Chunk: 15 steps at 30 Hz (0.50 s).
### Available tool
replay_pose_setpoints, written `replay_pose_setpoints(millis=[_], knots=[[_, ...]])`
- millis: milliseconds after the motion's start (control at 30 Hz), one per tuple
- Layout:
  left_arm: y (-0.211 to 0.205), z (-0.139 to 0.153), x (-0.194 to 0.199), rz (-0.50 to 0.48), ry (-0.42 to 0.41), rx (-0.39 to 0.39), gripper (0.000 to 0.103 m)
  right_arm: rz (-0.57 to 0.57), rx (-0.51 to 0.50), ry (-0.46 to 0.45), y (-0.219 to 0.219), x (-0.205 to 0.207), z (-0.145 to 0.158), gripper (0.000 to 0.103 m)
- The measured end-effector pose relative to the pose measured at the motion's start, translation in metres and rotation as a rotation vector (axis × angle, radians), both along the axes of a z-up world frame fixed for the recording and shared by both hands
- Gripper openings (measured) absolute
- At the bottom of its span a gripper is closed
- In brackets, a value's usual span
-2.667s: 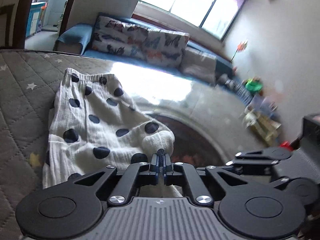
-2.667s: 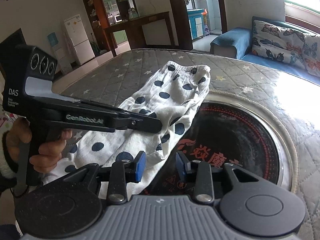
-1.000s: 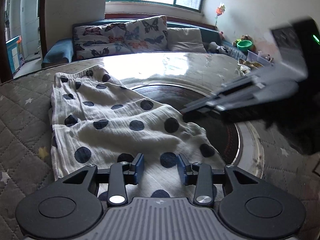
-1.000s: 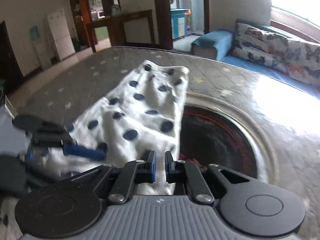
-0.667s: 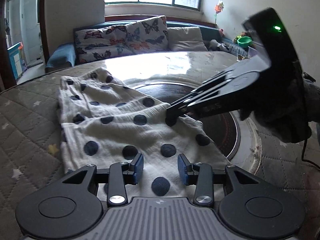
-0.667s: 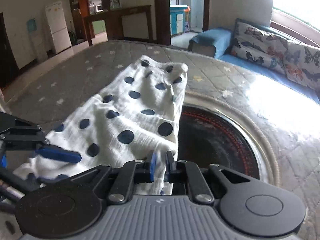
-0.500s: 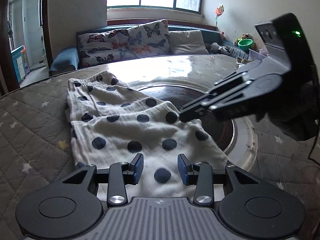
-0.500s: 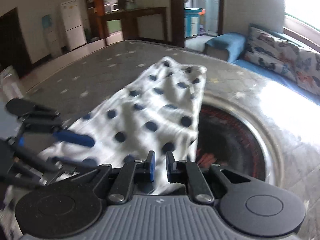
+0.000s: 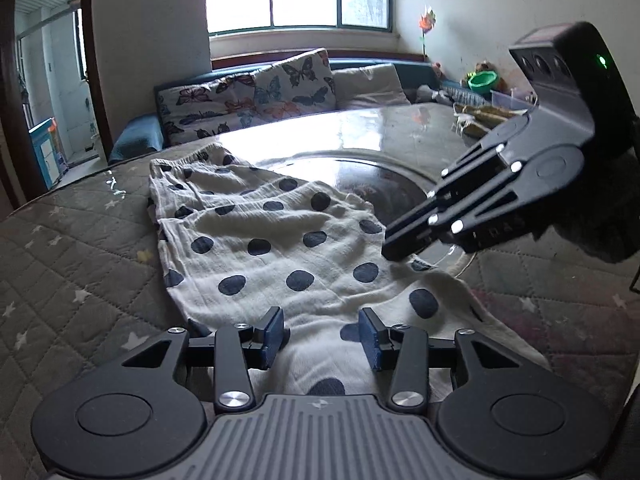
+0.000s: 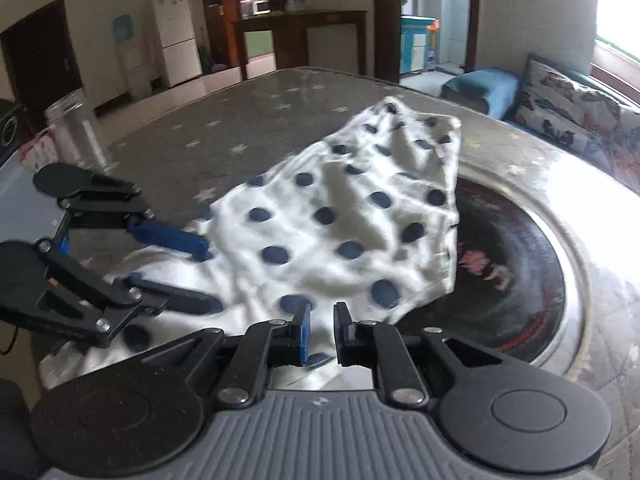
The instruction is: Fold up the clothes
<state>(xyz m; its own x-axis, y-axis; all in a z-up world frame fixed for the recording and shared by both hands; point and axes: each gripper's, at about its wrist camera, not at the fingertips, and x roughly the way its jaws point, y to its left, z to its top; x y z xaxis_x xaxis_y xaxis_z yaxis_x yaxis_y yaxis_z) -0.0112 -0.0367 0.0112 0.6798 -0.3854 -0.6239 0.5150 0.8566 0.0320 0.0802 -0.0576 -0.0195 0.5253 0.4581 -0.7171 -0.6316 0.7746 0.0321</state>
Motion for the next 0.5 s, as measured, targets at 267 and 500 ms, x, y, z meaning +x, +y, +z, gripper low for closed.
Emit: replay_pose_setpoints(millis=[267,500], knots=[[0.009,-0.004,-0.024,0.025,0.002,-0.007,0.050,0.011,-0.019,0.000,0.000,-0.026,0.005,0.013],[0.009,0.000,-0.042,0.020,-0.008,-0.026,0.054,0.041,0.042,0.015,0.008,-0.043,0.011,0.018]])
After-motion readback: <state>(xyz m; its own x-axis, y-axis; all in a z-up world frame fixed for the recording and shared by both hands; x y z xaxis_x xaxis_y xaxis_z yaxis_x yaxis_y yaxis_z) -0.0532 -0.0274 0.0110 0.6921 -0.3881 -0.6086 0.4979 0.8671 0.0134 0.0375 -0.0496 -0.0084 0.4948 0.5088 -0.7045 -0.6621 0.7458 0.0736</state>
